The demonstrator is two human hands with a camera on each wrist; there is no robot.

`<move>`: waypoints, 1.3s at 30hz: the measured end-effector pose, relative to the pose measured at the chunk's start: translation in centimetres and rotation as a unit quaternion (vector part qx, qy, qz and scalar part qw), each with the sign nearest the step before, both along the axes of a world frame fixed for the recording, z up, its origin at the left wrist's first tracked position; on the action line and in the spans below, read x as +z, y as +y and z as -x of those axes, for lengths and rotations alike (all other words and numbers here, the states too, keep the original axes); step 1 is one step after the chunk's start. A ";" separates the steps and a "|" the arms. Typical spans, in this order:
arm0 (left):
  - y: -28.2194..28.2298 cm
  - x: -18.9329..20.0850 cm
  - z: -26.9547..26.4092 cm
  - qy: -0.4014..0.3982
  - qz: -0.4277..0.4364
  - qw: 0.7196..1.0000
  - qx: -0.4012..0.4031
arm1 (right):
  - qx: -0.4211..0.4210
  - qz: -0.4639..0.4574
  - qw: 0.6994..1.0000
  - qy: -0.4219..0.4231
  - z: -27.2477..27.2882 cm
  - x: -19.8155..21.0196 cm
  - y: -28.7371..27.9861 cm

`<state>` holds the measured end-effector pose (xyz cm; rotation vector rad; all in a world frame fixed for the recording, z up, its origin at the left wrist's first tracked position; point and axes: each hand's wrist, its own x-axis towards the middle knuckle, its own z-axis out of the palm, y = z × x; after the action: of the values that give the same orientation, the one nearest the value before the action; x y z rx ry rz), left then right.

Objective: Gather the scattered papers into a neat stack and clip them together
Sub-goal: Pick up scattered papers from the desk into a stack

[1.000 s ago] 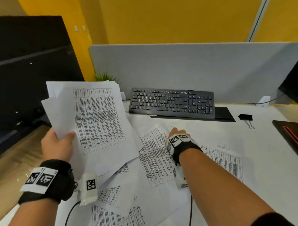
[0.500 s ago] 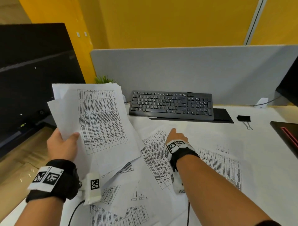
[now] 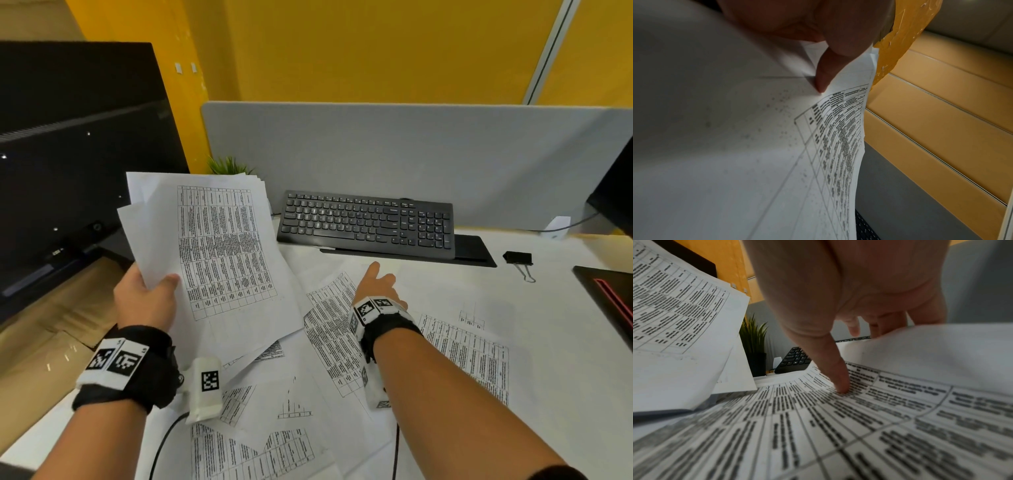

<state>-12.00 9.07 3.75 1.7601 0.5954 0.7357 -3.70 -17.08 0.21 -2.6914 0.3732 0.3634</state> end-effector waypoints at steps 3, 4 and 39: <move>0.1 -0.3 0.0 0.000 0.006 1.000 0.001 | -0.005 -0.003 1.000 -0.001 0.0 -0.2 -0.1; 0.2 -0.4 0.0 -0.001 0.007 1.000 0.002 | -0.006 -0.004 1.000 -0.001 -0.1 -0.3 -0.2; -4.7 0.7 -1.7 -0.008 0.212 0.946 -0.245 | 0.024 -0.478 0.878 -0.014 -5.4 2.5 -2.1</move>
<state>-10.32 4.38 4.46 1.4106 0.2557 0.2484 1.71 -19.20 2.73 -1.7272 0.0669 0.3871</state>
